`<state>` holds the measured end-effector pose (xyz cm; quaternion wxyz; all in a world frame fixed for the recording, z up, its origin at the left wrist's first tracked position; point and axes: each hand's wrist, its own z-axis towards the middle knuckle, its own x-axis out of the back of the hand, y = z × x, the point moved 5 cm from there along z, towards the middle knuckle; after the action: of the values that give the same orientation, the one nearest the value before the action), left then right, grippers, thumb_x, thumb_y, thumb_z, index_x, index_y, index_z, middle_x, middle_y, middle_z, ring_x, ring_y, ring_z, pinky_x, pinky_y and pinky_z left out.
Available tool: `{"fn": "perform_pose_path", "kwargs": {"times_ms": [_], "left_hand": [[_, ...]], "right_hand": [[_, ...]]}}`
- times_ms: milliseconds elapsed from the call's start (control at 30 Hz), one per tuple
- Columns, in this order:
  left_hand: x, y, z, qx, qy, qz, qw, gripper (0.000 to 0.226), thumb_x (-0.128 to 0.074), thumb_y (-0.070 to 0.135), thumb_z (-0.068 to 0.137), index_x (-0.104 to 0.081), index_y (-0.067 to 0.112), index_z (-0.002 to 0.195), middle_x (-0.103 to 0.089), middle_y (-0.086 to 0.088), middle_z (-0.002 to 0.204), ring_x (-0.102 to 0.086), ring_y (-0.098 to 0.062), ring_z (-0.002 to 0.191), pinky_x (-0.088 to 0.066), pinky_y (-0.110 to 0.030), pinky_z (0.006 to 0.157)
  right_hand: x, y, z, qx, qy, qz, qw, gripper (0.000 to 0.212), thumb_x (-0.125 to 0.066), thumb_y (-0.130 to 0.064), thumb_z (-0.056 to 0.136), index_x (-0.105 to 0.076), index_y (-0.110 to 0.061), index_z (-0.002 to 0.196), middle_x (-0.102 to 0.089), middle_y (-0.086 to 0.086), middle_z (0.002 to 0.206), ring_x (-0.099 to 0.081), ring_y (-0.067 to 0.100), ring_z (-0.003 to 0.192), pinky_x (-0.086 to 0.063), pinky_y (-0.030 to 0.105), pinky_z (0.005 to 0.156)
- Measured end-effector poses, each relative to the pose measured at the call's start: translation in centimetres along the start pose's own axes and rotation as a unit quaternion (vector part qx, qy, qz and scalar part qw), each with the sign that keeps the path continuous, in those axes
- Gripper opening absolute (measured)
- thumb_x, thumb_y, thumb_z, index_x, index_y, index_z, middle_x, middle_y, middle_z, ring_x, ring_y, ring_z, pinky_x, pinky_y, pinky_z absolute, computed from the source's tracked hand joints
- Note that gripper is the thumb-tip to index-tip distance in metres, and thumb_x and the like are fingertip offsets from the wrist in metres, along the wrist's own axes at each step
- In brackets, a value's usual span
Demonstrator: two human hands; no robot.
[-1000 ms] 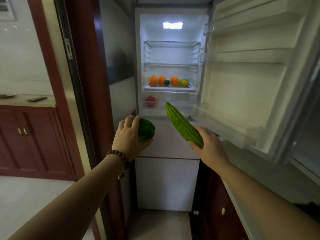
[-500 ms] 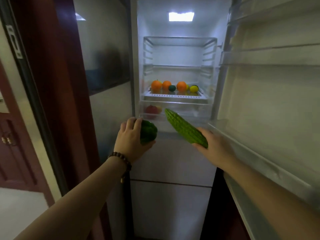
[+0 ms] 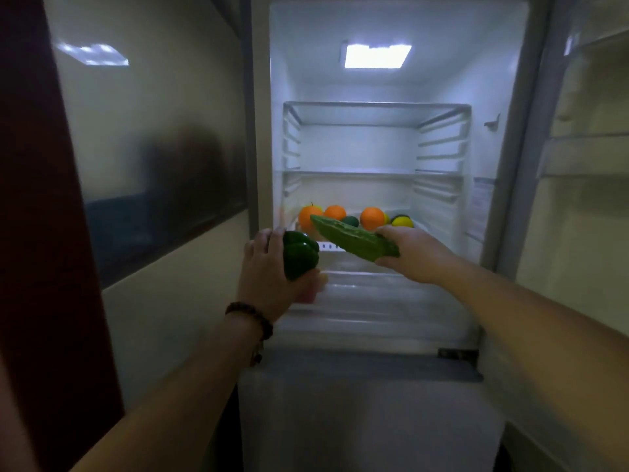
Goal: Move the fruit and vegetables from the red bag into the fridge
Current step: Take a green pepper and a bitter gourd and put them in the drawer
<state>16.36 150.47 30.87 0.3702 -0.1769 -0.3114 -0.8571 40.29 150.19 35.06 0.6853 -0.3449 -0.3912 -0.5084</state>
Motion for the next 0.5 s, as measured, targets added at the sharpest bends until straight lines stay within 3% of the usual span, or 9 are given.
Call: {"fn": "perform_pose_path", "kwargs": {"times_ms": [100,300,500], "left_hand": [[-1.8,-1.1,2.8,-0.019,0.011,-0.013,1.000,0.085,-0.079,0.043,0.066,-0.040,0.011,0.134,-0.039,-0.013,0.133,-0.038,-0.030,0.116,-0.039,-0.040,0.095],[-5.4,-3.1,5.8,-0.037,-0.014,-0.014,0.999,0.088,-0.076,0.049,0.069,-0.035,0.014,0.139,-0.039,-0.011,0.134,-0.037,-0.028,0.121,-0.035,-0.038,0.101],[-8.2,-4.5,5.9,-0.041,-0.048,-0.037,0.997,0.090,-0.073,0.053,0.068,-0.033,0.014,0.139,-0.035,-0.008,0.136,-0.035,-0.023,0.125,-0.037,-0.043,0.105]], "right_hand": [[-2.3,2.0,3.5,-0.020,-0.057,-0.013,0.998,0.058,-0.066,-0.036,0.084,-0.041,-0.026,0.136,-0.054,0.008,0.127,-0.053,0.028,0.109,-0.047,0.038,0.092],[-5.2,4.2,7.6,-0.030,-0.150,-0.009,0.988,0.056,-0.064,-0.036,0.086,-0.040,-0.029,0.136,-0.055,0.002,0.122,-0.049,0.015,0.094,-0.038,0.026,0.078],[-9.4,6.0,11.1,-0.049,-0.247,0.010,0.968,0.059,-0.065,-0.032,0.086,-0.038,-0.028,0.138,-0.050,0.004,0.132,-0.051,0.019,0.107,-0.043,0.036,0.097]]}}
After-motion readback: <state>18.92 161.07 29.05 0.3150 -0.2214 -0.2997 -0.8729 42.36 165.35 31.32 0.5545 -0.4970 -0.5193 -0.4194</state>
